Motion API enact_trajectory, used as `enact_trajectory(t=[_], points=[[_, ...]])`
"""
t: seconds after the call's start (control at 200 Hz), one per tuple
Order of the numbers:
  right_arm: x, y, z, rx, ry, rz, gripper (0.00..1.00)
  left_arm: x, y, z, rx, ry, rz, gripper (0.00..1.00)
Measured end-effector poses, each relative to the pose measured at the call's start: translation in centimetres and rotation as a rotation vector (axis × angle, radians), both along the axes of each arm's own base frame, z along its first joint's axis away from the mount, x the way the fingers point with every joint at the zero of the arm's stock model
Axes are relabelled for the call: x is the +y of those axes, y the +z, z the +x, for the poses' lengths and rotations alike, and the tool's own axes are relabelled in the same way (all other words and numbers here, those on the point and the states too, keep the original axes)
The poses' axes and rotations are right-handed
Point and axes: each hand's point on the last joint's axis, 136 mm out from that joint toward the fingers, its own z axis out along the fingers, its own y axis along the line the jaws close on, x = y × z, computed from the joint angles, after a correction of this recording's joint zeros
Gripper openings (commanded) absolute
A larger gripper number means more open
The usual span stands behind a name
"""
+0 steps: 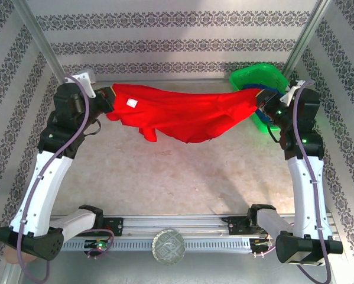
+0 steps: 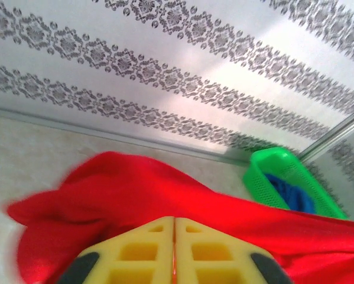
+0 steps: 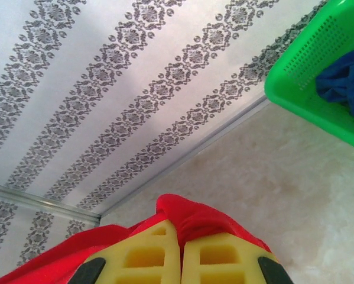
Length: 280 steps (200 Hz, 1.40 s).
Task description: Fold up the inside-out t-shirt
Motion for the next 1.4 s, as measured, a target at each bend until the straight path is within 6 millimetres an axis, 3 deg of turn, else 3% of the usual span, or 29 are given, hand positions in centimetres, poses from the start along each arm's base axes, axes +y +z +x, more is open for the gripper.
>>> enact_trajectory(t=[0.06, 0.125, 0.195, 0.255, 0.325, 0.4, 0.51, 0.635, 0.734, 1.044, 1.199, 1.399], points=[[0.1, 0.0, -0.1, 0.005, 0.001, 0.011, 0.0, -0.7, -1.7, -0.1, 0.036, -0.04, -0.007, 0.0], [0.2, -0.3, -0.1, 0.011, 0.008, 0.021, 0.0, -1.6, -4.8, -0.2, 0.108, -0.087, -0.016, 0.08], [0.4, -0.9, -0.3, 0.024, 0.015, 0.026, 0.0, -2.5, -9.9, -0.1, 0.235, -0.13, -0.029, 0.11], [0.4, -1.6, -0.4, 0.038, 0.016, 0.028, 0.0, -3.0, -14.7, -0.5, 0.357, -0.149, -0.045, 0.24], [0.4, -2.4, -0.5, 0.057, 0.016, 0.029, 0.0, -3.1, -19.2, -1.6, 0.47, -0.146, -0.055, 0.31], [0.4, -3.2, -0.6, 0.071, 0.016, 0.03, 0.0, -2.9, -22.5, -2.8, 0.542, -0.137, -0.066, 0.4], [0.4, -3.9, -0.6, 0.088, 0.015, 0.032, 0.0, -3.2, -25.7, -4.2, 0.589, -0.134, -0.075, 0.49], [0.4, -4.2, -0.7, 0.092, 0.015, 0.032, 0.0, -4.7, -28.1, -4.9, 0.623, -0.169, -0.057, 0.57], [0.5, -4.6, -0.9, 0.096, 0.015, 0.033, 0.0, -6.5, -29.3, -4.1, 0.643, -0.217, -0.019, 0.61], [0.5, -6.6, -1.3, 0.129, 0.015, 0.036, 0.0, -15.1, -30.7, 2.1, 0.623, -0.425, 0.164, 0.63], [0.5, -7.5, -1.4, 0.144, 0.015, 0.038, 0.0, -19.2, -32.4, 3.8, 0.617, -0.499, 0.257, 0.62], [0.5, -8.3, -1.5, 0.16, 0.015, 0.039, 0.0, -20.7, -34.2, 5.1, 0.639, -0.487, 0.309, 0.61]])
